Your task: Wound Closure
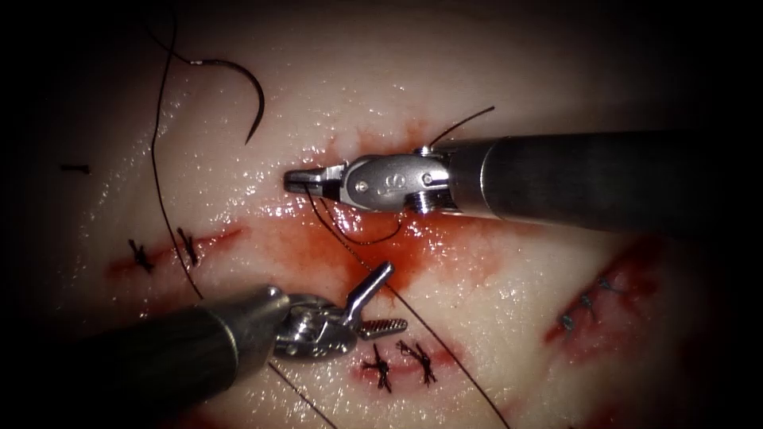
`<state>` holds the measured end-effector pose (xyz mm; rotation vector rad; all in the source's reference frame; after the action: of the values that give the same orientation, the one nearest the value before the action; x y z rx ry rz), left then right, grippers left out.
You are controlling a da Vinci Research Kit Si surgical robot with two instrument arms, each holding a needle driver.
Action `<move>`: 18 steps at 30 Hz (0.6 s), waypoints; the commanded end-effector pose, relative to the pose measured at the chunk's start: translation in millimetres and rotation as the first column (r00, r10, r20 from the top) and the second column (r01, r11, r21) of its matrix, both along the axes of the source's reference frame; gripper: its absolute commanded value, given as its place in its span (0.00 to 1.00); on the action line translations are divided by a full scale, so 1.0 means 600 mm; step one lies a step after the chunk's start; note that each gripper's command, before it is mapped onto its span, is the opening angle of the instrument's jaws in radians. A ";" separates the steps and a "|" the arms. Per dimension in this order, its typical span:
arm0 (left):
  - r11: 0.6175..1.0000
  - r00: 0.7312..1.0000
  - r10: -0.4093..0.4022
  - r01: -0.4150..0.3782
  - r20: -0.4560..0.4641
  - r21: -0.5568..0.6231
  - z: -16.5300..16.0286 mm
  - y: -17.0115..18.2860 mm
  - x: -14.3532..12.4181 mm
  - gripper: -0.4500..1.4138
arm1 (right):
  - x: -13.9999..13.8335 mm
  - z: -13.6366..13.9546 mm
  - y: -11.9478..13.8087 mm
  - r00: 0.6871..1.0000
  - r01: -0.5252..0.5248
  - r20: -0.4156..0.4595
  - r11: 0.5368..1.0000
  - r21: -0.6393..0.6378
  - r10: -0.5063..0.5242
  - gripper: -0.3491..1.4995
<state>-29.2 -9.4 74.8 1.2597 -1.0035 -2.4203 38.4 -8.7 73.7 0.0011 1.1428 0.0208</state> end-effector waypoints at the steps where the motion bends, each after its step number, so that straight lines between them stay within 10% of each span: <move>1: 1.000 1.000 0.000 0.000 -0.008 -0.010 0.0016 -0.0003 -0.0014 0.80 | 0.0021 0.0010 0.0007 1.000 0.002 0.006 1.000 0.001 -0.002 0.00; 18: 0.997 0.999 0.039 -0.038 0.010 -0.067 0.0025 -0.0058 -0.0068 0.77 | 0.0038 0.0040 0.0047 1.000 -0.015 0.025 1.000 0.017 0.015 0.00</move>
<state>-32.8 -12.8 75.7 1.2567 -1.0457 -2.3349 40.0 -5.8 75.7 0.0078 1.1154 0.0459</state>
